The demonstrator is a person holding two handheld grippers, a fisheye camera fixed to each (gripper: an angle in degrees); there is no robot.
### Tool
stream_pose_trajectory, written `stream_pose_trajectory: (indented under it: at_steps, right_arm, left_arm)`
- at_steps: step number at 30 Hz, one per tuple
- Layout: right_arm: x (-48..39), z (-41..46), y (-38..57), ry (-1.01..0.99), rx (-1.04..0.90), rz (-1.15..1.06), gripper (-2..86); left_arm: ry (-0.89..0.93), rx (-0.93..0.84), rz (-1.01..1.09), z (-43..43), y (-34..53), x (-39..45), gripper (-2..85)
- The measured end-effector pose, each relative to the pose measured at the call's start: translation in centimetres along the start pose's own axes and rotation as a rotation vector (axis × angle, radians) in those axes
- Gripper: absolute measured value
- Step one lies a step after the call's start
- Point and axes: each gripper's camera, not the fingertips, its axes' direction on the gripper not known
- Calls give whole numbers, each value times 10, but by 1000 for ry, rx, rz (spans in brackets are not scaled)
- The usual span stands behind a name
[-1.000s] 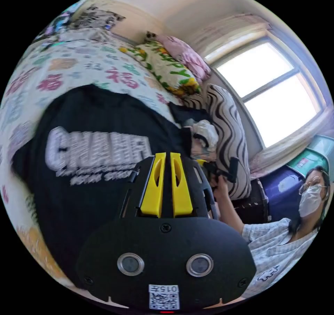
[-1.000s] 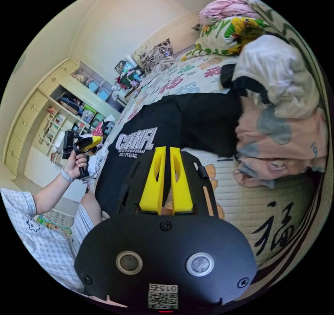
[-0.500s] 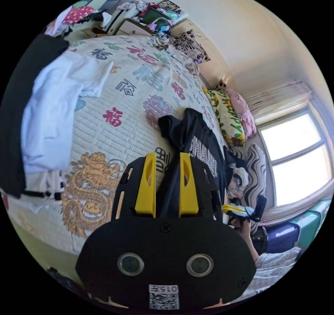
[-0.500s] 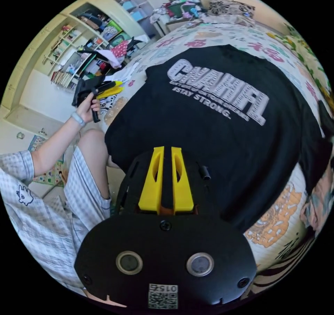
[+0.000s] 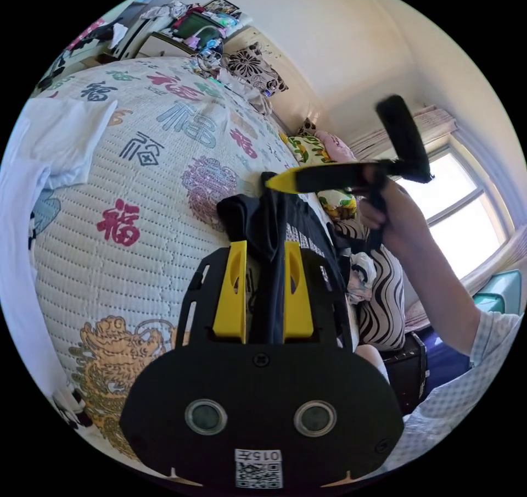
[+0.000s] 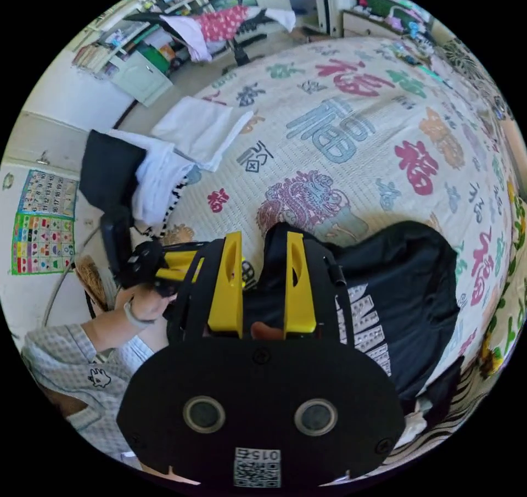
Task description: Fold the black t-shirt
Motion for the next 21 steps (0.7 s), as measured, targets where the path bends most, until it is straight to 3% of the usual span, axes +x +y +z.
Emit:
stream_pose_trajectory:
  at_steps: [4, 8, 14, 18, 20, 21]
  right_arm:
    - [6, 81, -74, 69, -360, 26, 54]
    - [8, 96, -93, 129, -414, 5, 2]
    - [52, 2, -94, 85, -11, 193, -2]
    - [82, -59, -75, -216, 456, 324, 6]
    - [84, -55, -81, -361, 502, 289, 20]
    - [82, -43, -93, -412, 422, 240, 42]
  left_arm:
    - [31, -33, -9, -8, -5, -14, 115]
    - [83, -138, -18, -8, -12, -27, 119]
    - [150, -80, -34, -38, -15, -40, 112]
    - [202, -40, -76, -57, -16, -54, 109]
    - [184, -34, -85, -64, -16, -59, 108]
    - [176, -27, -95, -70, -15, -62, 108]
